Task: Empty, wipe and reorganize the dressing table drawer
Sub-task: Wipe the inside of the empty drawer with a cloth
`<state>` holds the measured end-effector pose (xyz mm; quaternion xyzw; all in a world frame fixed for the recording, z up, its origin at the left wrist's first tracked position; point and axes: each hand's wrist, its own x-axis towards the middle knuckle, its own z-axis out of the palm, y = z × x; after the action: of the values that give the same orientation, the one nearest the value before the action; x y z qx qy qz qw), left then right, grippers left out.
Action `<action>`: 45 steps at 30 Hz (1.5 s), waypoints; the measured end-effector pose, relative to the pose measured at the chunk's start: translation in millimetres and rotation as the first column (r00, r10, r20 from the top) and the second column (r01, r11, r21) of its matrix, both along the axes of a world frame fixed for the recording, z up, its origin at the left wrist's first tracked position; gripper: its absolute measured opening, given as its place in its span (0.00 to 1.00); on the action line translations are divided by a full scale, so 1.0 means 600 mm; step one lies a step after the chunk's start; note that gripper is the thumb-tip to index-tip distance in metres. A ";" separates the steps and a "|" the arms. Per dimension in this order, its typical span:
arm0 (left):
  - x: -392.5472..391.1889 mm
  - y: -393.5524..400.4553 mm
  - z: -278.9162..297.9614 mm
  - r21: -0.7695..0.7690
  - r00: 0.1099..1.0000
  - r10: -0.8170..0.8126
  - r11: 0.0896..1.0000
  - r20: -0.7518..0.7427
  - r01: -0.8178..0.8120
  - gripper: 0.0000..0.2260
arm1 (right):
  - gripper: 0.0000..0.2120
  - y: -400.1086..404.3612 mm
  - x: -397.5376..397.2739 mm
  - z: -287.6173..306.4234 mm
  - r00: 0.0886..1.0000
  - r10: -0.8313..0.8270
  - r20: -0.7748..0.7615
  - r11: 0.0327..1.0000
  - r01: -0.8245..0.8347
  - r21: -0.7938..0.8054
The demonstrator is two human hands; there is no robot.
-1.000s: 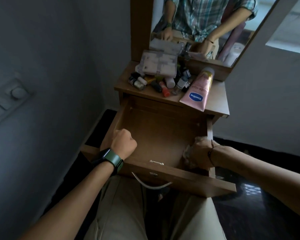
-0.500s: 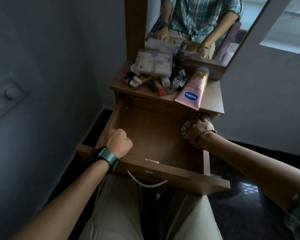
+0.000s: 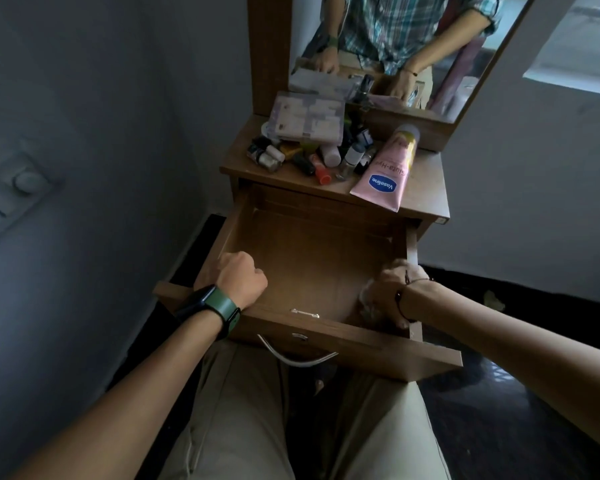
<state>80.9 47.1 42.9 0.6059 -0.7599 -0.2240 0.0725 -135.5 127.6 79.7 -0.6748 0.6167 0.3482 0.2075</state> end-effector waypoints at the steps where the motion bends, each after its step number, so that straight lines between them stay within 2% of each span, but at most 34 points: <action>1: 0.000 -0.001 -0.001 -0.005 1.000 0.002 1.000 -0.001 -0.002 0.12 | 0.22 -0.012 -0.008 -0.009 0.997 -0.038 0.067 0.996 0.043 -0.081; 2: 0.001 0.000 -0.001 -0.007 1.000 0.004 1.000 -0.001 -0.004 0.12 | 0.22 -0.026 -0.014 -0.010 0.999 -0.048 -0.017 0.990 0.045 -0.135; 4: 0.000 0.001 0.001 -0.007 1.000 0.002 1.000 -0.005 -0.002 0.12 | 0.23 -0.045 -0.031 -0.027 0.949 -0.171 -0.263 0.942 0.080 -0.326; 5: 0.000 0.002 0.000 -0.011 1.000 0.000 1.000 -0.008 -0.001 0.12 | 0.23 -0.050 -0.034 -0.030 0.930 -0.192 -0.314 0.913 0.052 -0.406; 7: 0.000 0.000 -0.001 -0.012 1.000 -0.001 1.000 -0.012 0.001 0.13 | 0.23 -0.059 -0.031 -0.033 0.907 -0.255 -0.334 0.896 0.092 -0.435; 10: 0.002 -0.001 -0.005 -0.012 1.000 -0.004 1.000 -0.027 0.004 0.16 | 0.23 -0.054 -0.038 -0.045 0.909 -0.196 -0.367 0.934 0.059 -0.352; 13: 0.002 0.002 -0.001 -0.002 0.999 0.013 1.000 -0.036 -0.013 0.17 | 0.19 -0.045 -0.043 -0.062 0.971 -0.219 -0.097 0.944 0.185 -0.273; 14: 0.002 0.002 -0.002 0.006 0.999 0.014 1.000 -0.042 -0.014 0.17 | 0.17 -0.041 -0.033 -0.056 0.977 -0.205 -0.055 0.950 0.185 -0.251; 18: 0.003 0.000 -0.004 -0.018 0.999 0.005 1.000 -0.052 -0.006 0.17 | 0.09 -0.023 -0.006 -0.028 0.984 -0.047 -0.169 0.973 0.007 -0.229; 20: 0.002 0.002 -0.003 -0.006 0.998 0.010 1.000 -0.056 -0.010 0.16 | 0.08 -0.014 -0.005 -0.030 0.991 -0.079 -0.107 0.969 0.051 -0.243; 21: 0.001 0.003 -0.003 -0.010 0.998 0.011 1.000 -0.059 -0.012 0.15 | 0.09 -0.009 -0.007 -0.029 0.988 -0.154 0.003 0.949 0.149 -0.277; 22: 0.001 0.002 -0.004 -0.013 0.998 0.010 1.000 -0.054 -0.011 0.15 | 0.10 -0.008 -0.009 -0.028 0.957 -0.249 0.147 0.896 0.286 -0.341; 24: 0.002 -0.001 -0.008 -0.026 0.999 -0.001 1.000 -0.040 0.000 0.16 | 0.12 -0.009 -0.005 -0.023 0.875 -0.334 0.350 0.690 0.480 -0.541; 25: 0.002 -0.002 -0.009 -0.029 0.999 -0.002 1.000 -0.039 0.001 0.17 | 0.16 -0.010 0.000 -0.026 0.880 -0.325 0.346 0.598 0.475 -0.646; 26: 0.001 -0.002 -0.010 -0.027 0.999 -0.003 1.000 -0.035 0.003 0.17 | 0.19 -0.013 0.008 -0.034 0.910 -0.314 0.270 0.563 0.408 -0.719; 28: 0.001 -0.002 -0.011 -0.035 0.999 -0.011 0.999 -0.031 0.010 0.17 | 0.23 -0.019 0.031 -0.057 0.945 -0.302 0.126 0.629 0.297 -0.718; 30: 0.001 -0.002 -0.010 -0.043 0.999 -0.021 0.999 -0.029 0.019 0.17 | 0.26 -0.033 0.044 -0.078 0.924 -0.358 0.131 0.742 0.367 -0.561; 31: 0.002 -0.002 -0.010 -0.043 0.999 -0.022 0.999 -0.030 0.021 0.17 | 0.27 -0.044 0.042 -0.081 0.893 -0.422 0.155 0.758 0.441 -0.479; 33: 0.001 -0.002 -0.009 -0.033 0.999 -0.023 0.999 -0.028 0.023 0.17 | 0.28 -0.067 0.030 -0.078 0.823 -0.533 0.196 0.708 0.560 -0.430; 35: 0.001 -0.002 -0.008 -0.030 0.999 -0.020 0.999 -0.029 0.019 0.17 | 0.23 -0.086 0.019 -0.069 0.715 -0.633 0.296 0.575 0.691 -0.438; 38: 0.000 0.000 -0.006 -0.037 0.999 -0.025 0.999 -0.032 0.024 0.17 | 0.18 -0.093 0.019 -0.062 0.498 -0.692 0.523 0.281 0.853 -0.440; 39: 0.000 0.001 -0.005 -0.031 0.999 -0.026 0.999 -0.029 0.025 0.17 | 0.18 -0.091 0.020 -0.064 0.394 -0.673 0.626 0.130 0.896 -0.425; 40: 0.000 0.001 -0.005 -0.027 0.999 -0.028 0.999 -0.029 0.027 0.17 | 0.20 -0.090 0.024 -0.063 0.237 -0.618 0.750 -0.059 0.937 -0.345; 42: -0.002 0.001 -0.003 -0.018 0.999 -0.027 0.999 -0.032 0.026 0.18 | 0.24 -0.097 0.037 -0.058 -0.136 -0.357 0.924 -0.427 0.904 -0.032; 43: -0.002 0.002 -0.001 -0.015 0.999 -0.029 0.999 -0.033 0.028 0.18 | 0.25 -0.105 0.045 -0.054 -0.291 -0.185 0.938 -0.543 0.826 0.149; 44: -0.002 0.002 -0.001 -0.014 0.999 -0.030 0.999 -0.036 0.030 0.18 | 0.26 -0.113 0.053 -0.048 -0.413 -0.015 0.910 -0.603 0.730 0.322; 45: -0.001 0.004 0.001 -0.007 0.999 -0.029 1.000 -0.037 0.029 0.18 | 0.28 -0.124 0.061 -0.043 -0.494 0.126 0.860 -0.618 0.639 0.458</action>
<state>80.1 49.3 43.4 0.5904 -0.7679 -0.2336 0.0853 -98.9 53.4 53.8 0.1194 0.7006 -0.6650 0.2297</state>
